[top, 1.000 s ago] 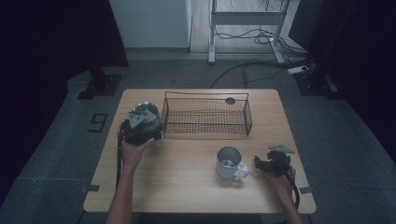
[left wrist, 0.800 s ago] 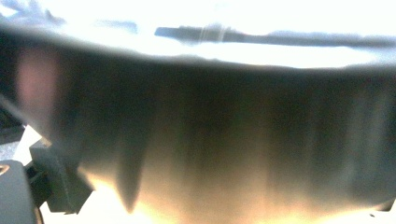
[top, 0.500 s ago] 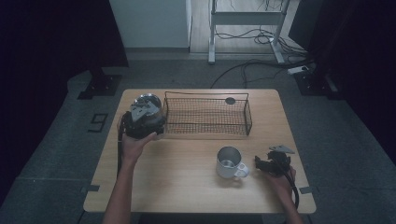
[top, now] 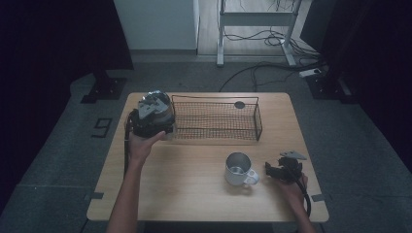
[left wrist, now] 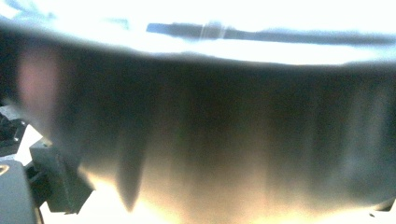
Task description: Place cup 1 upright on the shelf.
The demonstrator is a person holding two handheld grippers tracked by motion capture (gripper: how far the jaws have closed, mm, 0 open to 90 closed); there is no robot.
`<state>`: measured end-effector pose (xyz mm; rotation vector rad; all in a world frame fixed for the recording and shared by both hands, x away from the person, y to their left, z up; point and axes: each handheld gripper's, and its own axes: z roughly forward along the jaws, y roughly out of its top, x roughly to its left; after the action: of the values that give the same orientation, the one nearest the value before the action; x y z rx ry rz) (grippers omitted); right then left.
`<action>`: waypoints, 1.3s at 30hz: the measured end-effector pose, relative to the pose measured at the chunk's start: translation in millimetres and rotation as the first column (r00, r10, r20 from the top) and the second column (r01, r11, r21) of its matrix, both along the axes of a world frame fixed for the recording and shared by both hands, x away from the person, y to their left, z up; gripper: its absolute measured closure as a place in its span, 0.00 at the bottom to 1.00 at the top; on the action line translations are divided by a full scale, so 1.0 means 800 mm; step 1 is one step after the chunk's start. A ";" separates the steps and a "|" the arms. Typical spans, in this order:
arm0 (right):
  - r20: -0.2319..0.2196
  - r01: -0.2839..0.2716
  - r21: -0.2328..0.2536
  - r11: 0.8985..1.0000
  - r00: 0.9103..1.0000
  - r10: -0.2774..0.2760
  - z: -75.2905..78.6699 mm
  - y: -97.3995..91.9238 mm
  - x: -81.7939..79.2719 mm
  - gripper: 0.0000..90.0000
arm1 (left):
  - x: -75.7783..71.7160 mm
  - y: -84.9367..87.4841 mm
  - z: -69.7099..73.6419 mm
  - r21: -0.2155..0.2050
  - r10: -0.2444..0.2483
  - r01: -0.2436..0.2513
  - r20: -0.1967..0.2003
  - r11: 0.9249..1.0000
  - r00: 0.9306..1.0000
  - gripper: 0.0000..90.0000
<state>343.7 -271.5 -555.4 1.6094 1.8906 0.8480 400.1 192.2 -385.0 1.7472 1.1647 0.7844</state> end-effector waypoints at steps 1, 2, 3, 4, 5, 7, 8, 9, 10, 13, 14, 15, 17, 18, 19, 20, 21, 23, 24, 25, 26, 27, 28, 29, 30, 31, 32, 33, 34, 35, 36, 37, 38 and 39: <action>0.000 -0.001 -0.001 1.000 1.000 0.001 0.000 0.000 0.000 0.14 | 0.001 -0.001 0.002 -0.006 -0.001 0.001 0.001 1.000 1.000 0.05; 0.000 -0.001 -0.001 1.000 1.000 0.001 0.000 0.000 0.000 0.14 | 0.001 -0.001 0.002 -0.006 -0.001 0.001 0.001 1.000 1.000 0.05; 0.000 -0.001 -0.002 1.000 1.000 0.001 0.000 0.000 0.000 0.14 | 0.003 -0.002 0.005 -0.017 -0.004 0.004 0.001 1.000 1.000 0.05; 0.000 -0.001 -0.001 1.000 1.000 0.001 0.000 0.000 0.000 0.14 | 0.003 -0.002 0.005 -0.017 -0.004 0.004 0.001 1.000 1.000 0.05; -0.002 -0.002 -0.002 1.000 1.000 0.002 0.000 0.000 0.000 0.14 | 0.006 -0.002 0.008 -0.021 -0.006 0.006 0.000 1.000 1.000 0.05; -0.002 -0.003 -0.002 1.000 1.000 0.003 0.000 0.000 0.000 0.14 | 0.009 -0.004 0.011 -0.019 -0.002 0.002 0.003 1.000 1.000 0.05; -0.002 -0.003 -0.002 1.000 1.000 0.003 0.000 0.000 0.000 0.14 | 0.009 -0.004 0.011 -0.019 -0.002 0.002 0.003 1.000 1.000 0.05; -0.002 -0.003 -0.002 1.000 1.000 0.003 0.000 0.000 0.000 0.14 | 0.012 -0.007 0.013 -0.018 -0.003 0.003 0.006 1.000 1.000 0.05; -0.002 -0.003 -0.002 1.000 1.000 0.003 0.000 0.000 0.000 0.14 | 0.012 -0.007 0.013 -0.018 -0.003 0.003 0.006 1.000 1.000 0.05; -0.002 -0.003 -0.002 1.000 1.000 0.003 0.000 0.000 0.000 0.14 | 0.020 -0.014 0.016 -0.010 -0.012 0.012 0.002 1.000 1.000 0.05; 0.000 -0.001 -0.001 1.000 1.000 0.001 0.000 0.000 0.000 0.14 | 0.020 -0.014 0.016 -0.010 -0.012 0.012 0.002 1.000 1.000 0.05; 0.000 -0.001 -0.001 1.000 1.000 0.001 0.000 0.000 0.000 0.14 | 0.024 -0.019 0.018 -0.006 -0.019 0.019 0.003 1.000 1.000 0.05; 0.000 -0.002 -0.001 1.000 1.000 0.002 0.000 0.000 0.000 0.14 | 0.026 -0.021 0.018 -0.006 -0.023 0.023 0.005 1.000 1.000 0.05; 0.000 -0.002 -0.002 1.000 1.000 0.002 0.000 0.000 0.000 0.14 | 0.028 -0.022 0.018 -0.005 -0.024 0.024 0.005 1.000 1.000 0.05; 0.000 -0.001 -0.001 1.000 1.000 0.001 0.000 0.000 0.000 0.14 | 0.032 -0.027 0.018 -0.008 -0.026 0.026 0.005 1.000 1.000 0.05; 0.000 -0.001 -0.001 1.000 1.000 0.001 0.000 0.000 0.000 0.14 | 0.032 -0.027 0.018 -0.008 -0.026 0.026 0.005 1.000 1.000 0.05; 0.000 -0.002 -0.002 1.000 1.000 0.002 0.000 0.000 0.000 0.15 | 0.034 -0.028 0.018 -0.007 -0.027 0.027 0.004 1.000 1.000 0.05; 0.001 -0.004 -0.002 1.000 1.000 0.004 0.000 0.000 0.000 0.15 | 0.041 -0.033 0.021 -0.009 -0.029 0.029 0.004 1.000 1.000 0.05; 0.001 -0.004 -0.003 1.000 1.000 0.004 0.000 0.000 0.000 0.15 | 0.041 -0.033 0.021 -0.009 -0.029 0.029 0.004 1.000 1.000 0.05; 0.002 -0.005 -0.003 1.000 1.000 0.005 0.000 0.000 0.000 0.15 | 0.045 -0.035 0.024 -0.014 -0.026 0.026 0.007 1.000 1.000 0.05; 0.002 -0.005 -0.003 1.000 1.000 0.005 0.000 0.000 0.000 0.15 | 0.045 -0.035 0.024 -0.014 -0.026 0.026 0.007 1.000 1.000 0.05; 0.001 -0.005 -0.003 1.000 1.000 0.005 0.000 0.000 0.000 0.15 | 0.048 -0.036 0.026 -0.019 -0.032 0.032 0.001 0.999 0.999 0.05; 0.001 -0.005 -0.003 1.000 1.000 0.005 0.000 0.000 0.000 0.15 | 0.049 -0.037 0.028 -0.020 -0.032 0.032 0.000 0.999 1.000 0.05; 0.003 -0.005 -0.001 1.000 1.000 0.005 0.000 0.000 0.000 0.15 | 0.051 -0.038 0.029 -0.019 -0.031 0.031 0.000 0.999 1.000 0.05; 0.003 -0.005 -0.001 1.000 1.000 0.005 0.000 0.000 0.000 0.15 | 0.051 -0.038 0.029 -0.019 -0.031 0.031 0.000 0.999 1.000 0.05; 0.003 -0.005 -0.002 1.000 1.000 0.005 0.000 0.000 0.000 0.15 | 0.052 -0.040 0.031 -0.019 -0.031 0.031 0.000 0.999 1.000 0.05; 0.003 -0.005 -0.002 1.000 1.000 0.005 0.000 0.000 0.000 0.15 | 0.052 -0.040 0.031 -0.019 -0.031 0.031 0.000 0.999 1.000 0.05; 0.002 -0.005 -0.002 1.000 1.000 0.005 0.000 0.000 0.000 0.15 | 0.054 -0.041 0.032 -0.019 -0.032 0.032 0.001 0.999 0.999 0.05; 0.002 -0.005 -0.002 1.000 1.000 0.005 0.000 0.000 0.000 0.15 | 0.054 -0.041 0.032 -0.019 -0.032 0.032 0.001 0.999 0.999 0.05; 0.002 -0.006 -0.001 1.000 1.000 0.006 0.000 0.000 0.000 0.15 | 0.056 -0.041 0.032 -0.020 -0.033 0.033 -0.002 0.999 0.999 0.05; 0.002 -0.006 -0.001 1.000 1.000 0.006 0.000 0.000 0.000 0.15 | 0.058 -0.042 0.032 -0.020 -0.033 0.032 -0.006 0.999 0.999 0.05; 0.002 -0.006 -0.001 1.000 1.000 0.006 0.000 0.000 0.000 0.15 | 0.060 -0.043 0.031 -0.022 -0.030 0.029 -0.012 0.999 0.999 0.05; 0.002 -0.006 -0.001 1.000 1.000 0.006 0.000 0.000 0.000 0.15 | 0.060 -0.043 0.031 -0.022 -0.030 0.029 -0.012 0.999 0.999 0.05; 0.003 -0.007 -0.002 1.000 1.000 0.007 0.000 0.000 0.000 0.15 | 0.063 -0.043 0.030 -0.021 -0.027 0.027 -0.016 0.999 0.999 0.05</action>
<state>343.6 -271.6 -555.6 1.6001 1.8959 0.8509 450.4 157.6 -360.9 1.7522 1.1537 0.7407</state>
